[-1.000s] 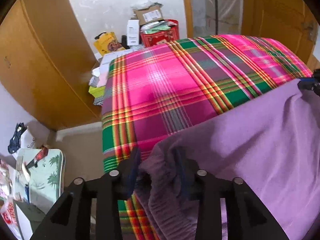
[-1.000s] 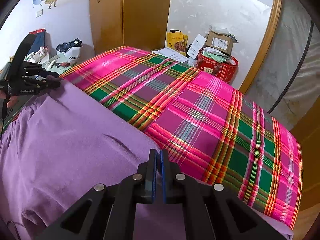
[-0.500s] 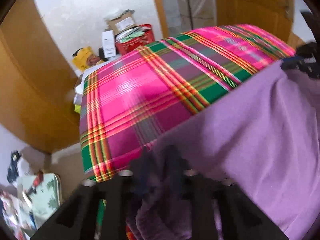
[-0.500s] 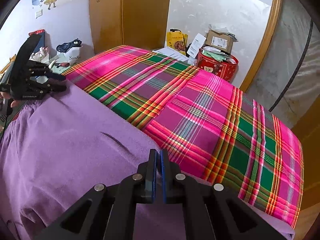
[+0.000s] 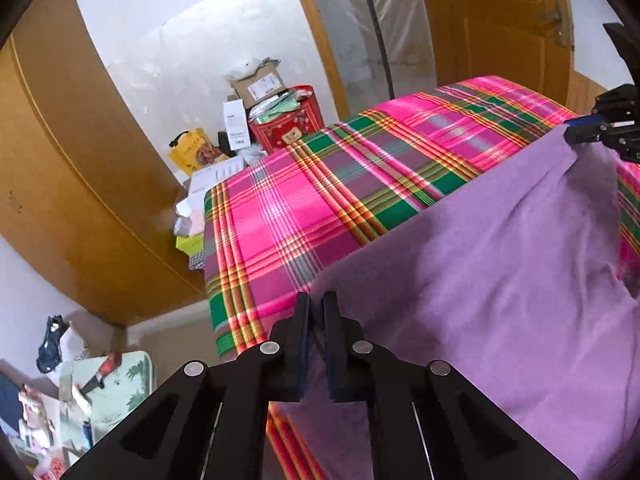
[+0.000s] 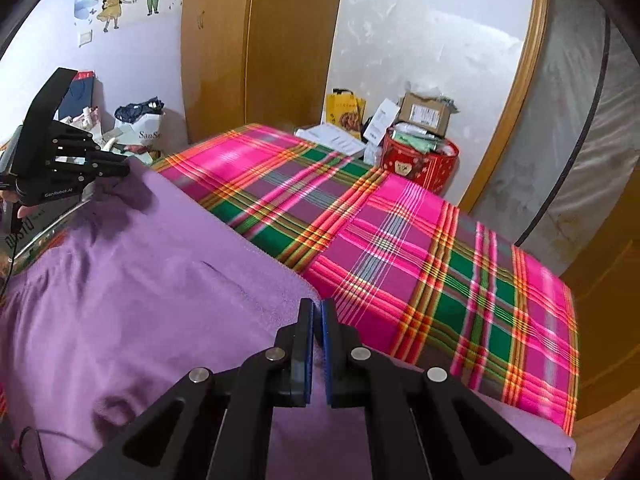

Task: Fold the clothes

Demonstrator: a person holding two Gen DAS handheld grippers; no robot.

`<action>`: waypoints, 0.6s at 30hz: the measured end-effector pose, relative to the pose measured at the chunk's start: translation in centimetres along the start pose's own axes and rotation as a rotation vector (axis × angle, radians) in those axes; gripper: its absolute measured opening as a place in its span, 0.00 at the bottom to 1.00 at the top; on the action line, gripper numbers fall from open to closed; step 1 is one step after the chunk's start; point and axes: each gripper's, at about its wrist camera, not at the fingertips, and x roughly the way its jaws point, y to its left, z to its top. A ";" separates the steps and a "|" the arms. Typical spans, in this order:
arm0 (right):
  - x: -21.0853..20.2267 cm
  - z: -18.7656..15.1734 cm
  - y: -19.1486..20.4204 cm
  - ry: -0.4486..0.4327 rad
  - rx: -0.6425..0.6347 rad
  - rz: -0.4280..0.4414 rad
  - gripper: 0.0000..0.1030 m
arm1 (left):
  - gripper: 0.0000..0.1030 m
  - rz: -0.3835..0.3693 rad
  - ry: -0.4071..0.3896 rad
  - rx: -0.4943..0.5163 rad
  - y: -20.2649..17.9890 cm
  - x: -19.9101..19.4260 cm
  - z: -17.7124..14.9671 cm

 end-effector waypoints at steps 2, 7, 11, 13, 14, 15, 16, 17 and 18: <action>-1.5 -0.4 0.5 -0.011 -0.003 -0.011 0.04 | 0.04 0.023 -0.006 -0.004 -0.1 -1.1 -0.6; -5.3 -1.9 2.1 -0.031 -0.003 -0.025 0.04 | 0.04 0.019 -0.004 -0.062 0.0 -3.7 -2.9; -5.9 -3.1 3.3 -0.002 -0.035 -0.044 0.04 | 0.07 -0.001 0.041 -0.135 0.4 -3.4 -3.7; -5.7 -3.5 3.5 0.007 -0.027 -0.046 0.04 | 0.07 -0.008 0.055 -0.173 0.8 -3.0 -3.8; -5.6 -3.6 3.6 0.008 -0.020 -0.045 0.04 | 0.11 -0.011 0.061 -0.193 1.0 -2.9 -3.8; -5.5 -3.7 3.6 0.010 -0.014 -0.044 0.04 | 0.18 -0.023 0.061 -0.212 1.3 -2.7 -3.7; -5.5 -3.8 3.6 0.012 -0.011 -0.044 0.04 | 0.21 -0.039 0.057 -0.230 1.6 -2.5 -3.5; -5.4 -3.8 3.6 0.013 -0.009 -0.043 0.04 | 0.29 -0.064 0.050 -0.251 1.9 -2.4 -3.3; -5.4 -3.8 3.6 0.013 -0.008 -0.043 0.04 | 0.38 -0.093 0.050 -0.287 2.4 -2.0 -3.1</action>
